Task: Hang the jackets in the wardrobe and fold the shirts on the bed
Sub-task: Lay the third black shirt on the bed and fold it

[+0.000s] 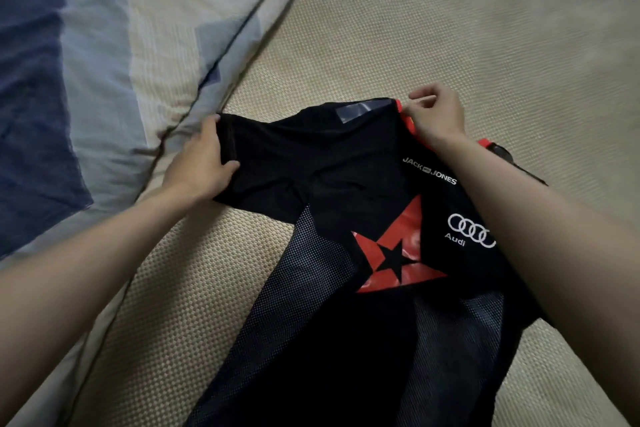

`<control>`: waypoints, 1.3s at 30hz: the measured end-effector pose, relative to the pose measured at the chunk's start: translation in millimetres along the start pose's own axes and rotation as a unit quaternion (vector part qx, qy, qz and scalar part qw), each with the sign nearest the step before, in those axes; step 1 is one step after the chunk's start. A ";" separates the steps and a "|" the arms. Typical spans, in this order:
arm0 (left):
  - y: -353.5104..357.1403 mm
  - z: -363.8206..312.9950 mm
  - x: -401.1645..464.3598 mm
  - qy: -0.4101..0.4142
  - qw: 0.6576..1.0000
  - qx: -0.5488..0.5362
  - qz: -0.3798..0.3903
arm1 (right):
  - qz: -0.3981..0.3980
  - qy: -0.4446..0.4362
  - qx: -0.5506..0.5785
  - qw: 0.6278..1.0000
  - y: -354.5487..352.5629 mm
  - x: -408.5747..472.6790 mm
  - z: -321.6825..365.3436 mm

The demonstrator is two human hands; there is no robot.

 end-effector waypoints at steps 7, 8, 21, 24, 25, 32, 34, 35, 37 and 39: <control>-1.9 1.9 -43.1 0.000 0.997 0.061 -0.039 | 0.000 -0.059 -0.010 0.998 -76.7 -100.7 -47.5; -1.5 2.1 -57.2 0.001 0.997 0.066 -0.050 | 0.010 -0.041 -0.015 0.999 -87.8 -121.3 -64.8; 9.4 -16.6 -82.1 -0.045 0.996 0.037 -0.071 | 0.009 0.065 -0.097 0.993 -177.1 -216.8 -156.1; 16.7 6.5 -10.4 -0.139 0.987 -0.070 -0.036 | 0.036 0.063 -0.080 0.994 -159.8 -217.2 -149.0; 21.0 10.5 5.8 -0.146 0.982 -0.117 -0.022 | 0.050 0.064 -0.070 0.994 -149.8 -218.0 -146.3; 5.1 -33.5 -10.6 -0.142 0.962 -0.230 0.037 | 0.016 0.092 -0.024 0.995 -132.5 -217.8 -138.9; -4.1 -36.3 -17.9 -0.133 0.953 -0.267 0.056 | -0.056 0.096 -0.021 0.994 -157.9 -210.4 -139.1; -10.1 -41.6 -22.7 -0.127 0.948 -0.288 0.055 | -0.074 0.099 -0.018 0.992 -168.4 -207.7 -138.3; -23.3 -61.3 -33.8 -0.091 0.950 -0.298 0.003 | -0.067 0.102 -0.007 0.992 -176.9 -205.0 -132.5; -34.6 -102.8 -57.0 -0.007 0.955 -0.293 -0.052 | -0.010 0.109 0.070 0.992 -163.5 -208.1 -115.1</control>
Point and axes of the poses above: each hand's wrist, its own x-axis towards the middle knuckle, its own y-axis out of the palm, z = x × y, the point moved 4 cm from there along x, towards the middle knuckle, and after that the axes turned 12 degrees about x, right-handed, at the moved point
